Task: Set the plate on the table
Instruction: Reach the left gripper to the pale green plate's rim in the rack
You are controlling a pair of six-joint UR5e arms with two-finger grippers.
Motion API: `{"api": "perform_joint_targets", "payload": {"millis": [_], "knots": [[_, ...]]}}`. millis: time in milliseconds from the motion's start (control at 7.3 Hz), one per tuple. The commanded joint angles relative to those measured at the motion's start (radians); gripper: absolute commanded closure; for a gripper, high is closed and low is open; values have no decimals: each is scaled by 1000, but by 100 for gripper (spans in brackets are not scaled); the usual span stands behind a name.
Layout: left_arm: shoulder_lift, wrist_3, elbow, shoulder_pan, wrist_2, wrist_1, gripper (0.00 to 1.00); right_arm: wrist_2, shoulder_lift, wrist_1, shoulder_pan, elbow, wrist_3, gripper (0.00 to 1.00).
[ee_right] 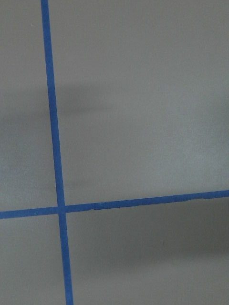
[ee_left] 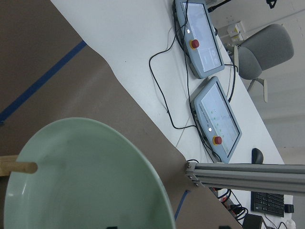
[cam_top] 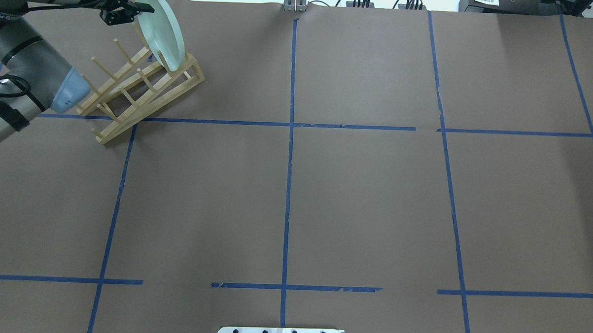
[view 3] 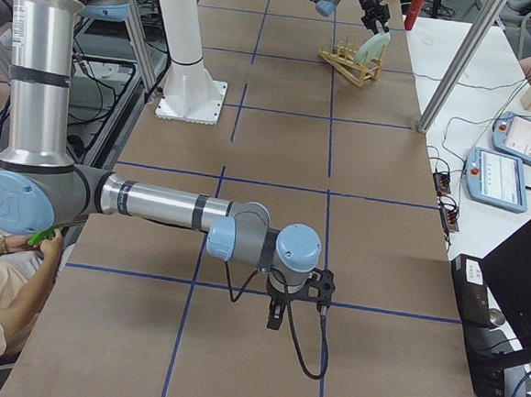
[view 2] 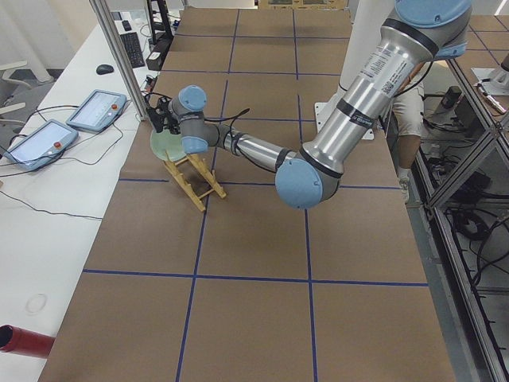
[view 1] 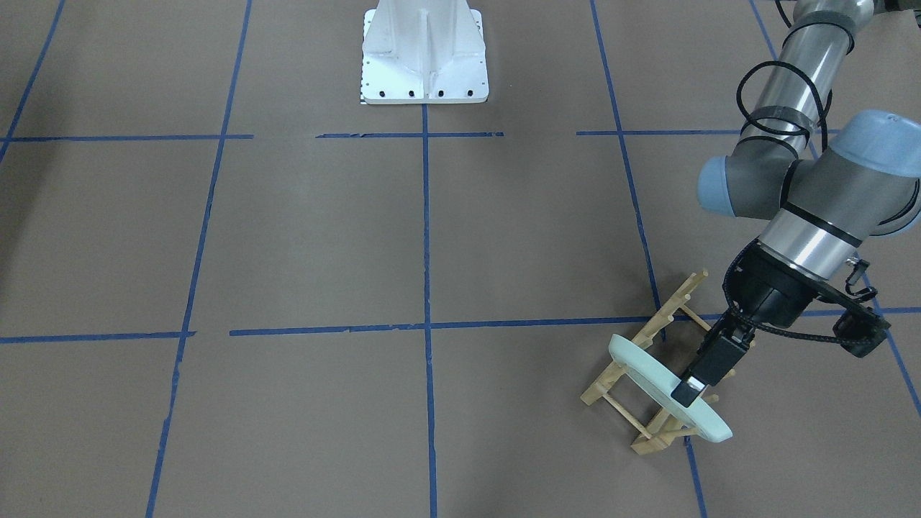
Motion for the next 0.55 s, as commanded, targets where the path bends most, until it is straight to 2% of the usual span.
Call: {"api": "perform_joint_targets", "payload": {"millis": [0, 137, 411], "knots": [[-7, -1, 11, 1, 4, 0, 87, 0, 0, 0, 0, 0, 0, 0], [-10, -1, 11, 1, 4, 0, 100, 0, 0, 0, 0, 0, 0, 0], [-14, -7, -24, -6, 4, -5, 100, 0, 0, 0, 0, 0, 0, 0]]}}
